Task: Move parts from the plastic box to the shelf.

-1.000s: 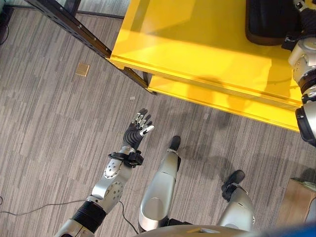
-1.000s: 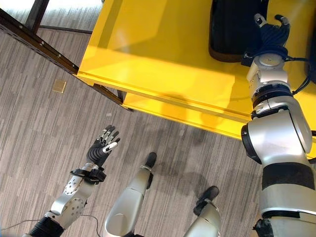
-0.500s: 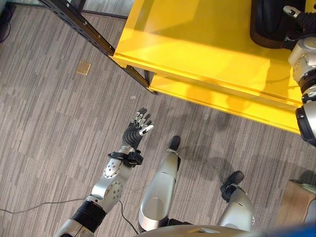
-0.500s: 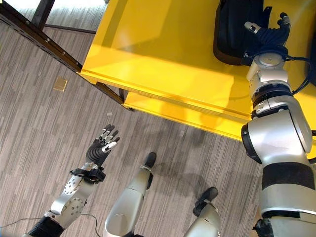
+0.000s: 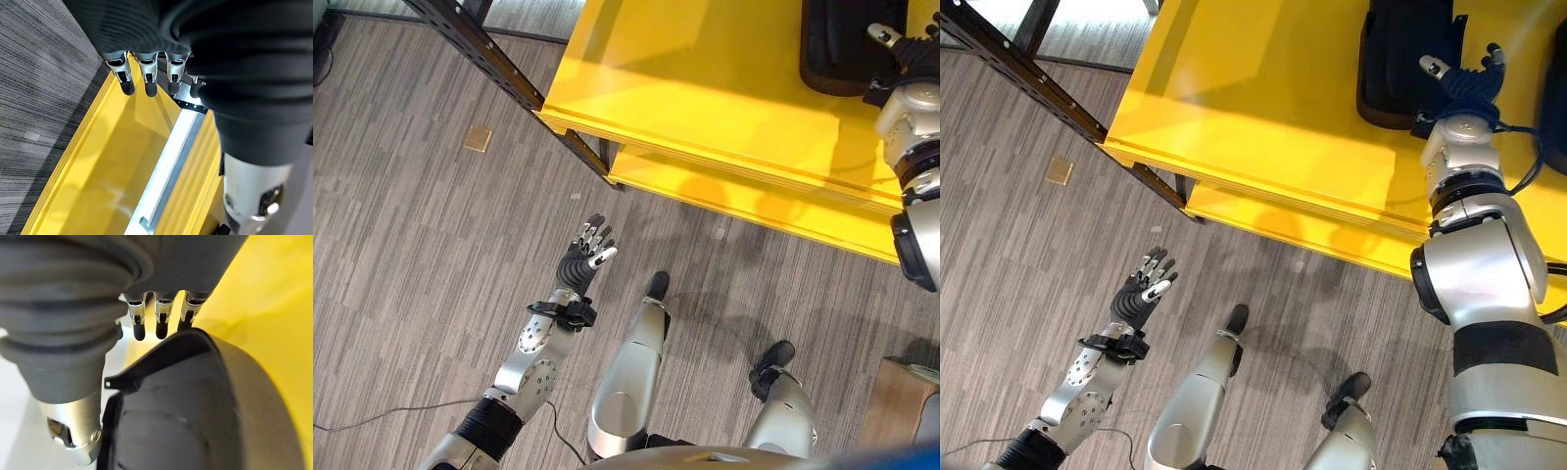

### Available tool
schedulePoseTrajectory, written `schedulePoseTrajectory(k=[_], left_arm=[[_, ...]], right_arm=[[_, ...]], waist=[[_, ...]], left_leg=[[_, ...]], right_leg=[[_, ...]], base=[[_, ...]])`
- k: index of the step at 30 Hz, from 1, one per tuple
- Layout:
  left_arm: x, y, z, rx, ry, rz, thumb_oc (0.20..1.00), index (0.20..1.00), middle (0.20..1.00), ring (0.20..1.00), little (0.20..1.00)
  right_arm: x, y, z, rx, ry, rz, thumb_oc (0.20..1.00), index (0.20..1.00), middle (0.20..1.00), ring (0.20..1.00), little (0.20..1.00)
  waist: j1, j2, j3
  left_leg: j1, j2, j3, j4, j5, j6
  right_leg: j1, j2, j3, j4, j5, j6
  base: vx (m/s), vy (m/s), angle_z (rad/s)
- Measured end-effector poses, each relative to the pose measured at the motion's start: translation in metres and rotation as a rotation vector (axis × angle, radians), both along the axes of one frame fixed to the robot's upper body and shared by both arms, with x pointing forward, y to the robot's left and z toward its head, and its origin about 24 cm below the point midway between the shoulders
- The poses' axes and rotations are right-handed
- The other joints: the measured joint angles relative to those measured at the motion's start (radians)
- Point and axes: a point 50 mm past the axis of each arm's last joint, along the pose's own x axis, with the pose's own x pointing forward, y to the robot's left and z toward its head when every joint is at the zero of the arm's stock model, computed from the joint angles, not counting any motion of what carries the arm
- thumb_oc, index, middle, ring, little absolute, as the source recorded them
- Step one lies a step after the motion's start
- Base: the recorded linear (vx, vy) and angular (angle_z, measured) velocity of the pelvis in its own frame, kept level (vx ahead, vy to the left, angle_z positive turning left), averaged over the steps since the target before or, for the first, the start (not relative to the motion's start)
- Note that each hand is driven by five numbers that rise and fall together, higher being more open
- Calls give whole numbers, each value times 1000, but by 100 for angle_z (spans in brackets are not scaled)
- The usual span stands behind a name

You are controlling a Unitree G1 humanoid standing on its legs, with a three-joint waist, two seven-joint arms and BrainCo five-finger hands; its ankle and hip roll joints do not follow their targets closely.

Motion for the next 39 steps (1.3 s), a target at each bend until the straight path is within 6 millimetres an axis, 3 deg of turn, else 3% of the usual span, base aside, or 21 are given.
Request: schedulePoseTrajectory(k=[20,24,27,39], left_arm=[[5,-2,6,3,-23,-5,1000,1000,1000,1000,1000],[5,-1,5,5,-20,-4,1000,1000,1000,1000,1000],[6,-1,4,9,-15,-4,1000,1000,1000,1000,1000],[6,-1,4,14,-17,-2,1000,1000,1000,1000,1000]], right_arm=[[9,19,-25,69,39,55,1000,1000,1000,1000,1000],[10,20,-36,84,50,59,1000,1000,1000,1000,1000],[14,31,-54,90,86,86,1000,1000,1000,1000,1000],[15,39,-69,121,114,104,1000,1000,1000,1000,1000]], waist=[[-18,-7,-4],[-17,-13,-7],[-21,-37,-19],[-23,-40,-21]], left_leg=[[22,4,2,15,0,2],[31,5,2,15,0,2],[35,15,4,16,0,2],[54,18,9,20,-2,4]], right_leg=[[38,11,0,-28,18,-5],[47,12,0,-30,18,-6],[50,22,0,-32,19,-8],[65,24,13,-30,22,-12]], base=[[-1,0,0],[-7,-4,-1],[-13,-6,-5],[-2,-2,-1]])
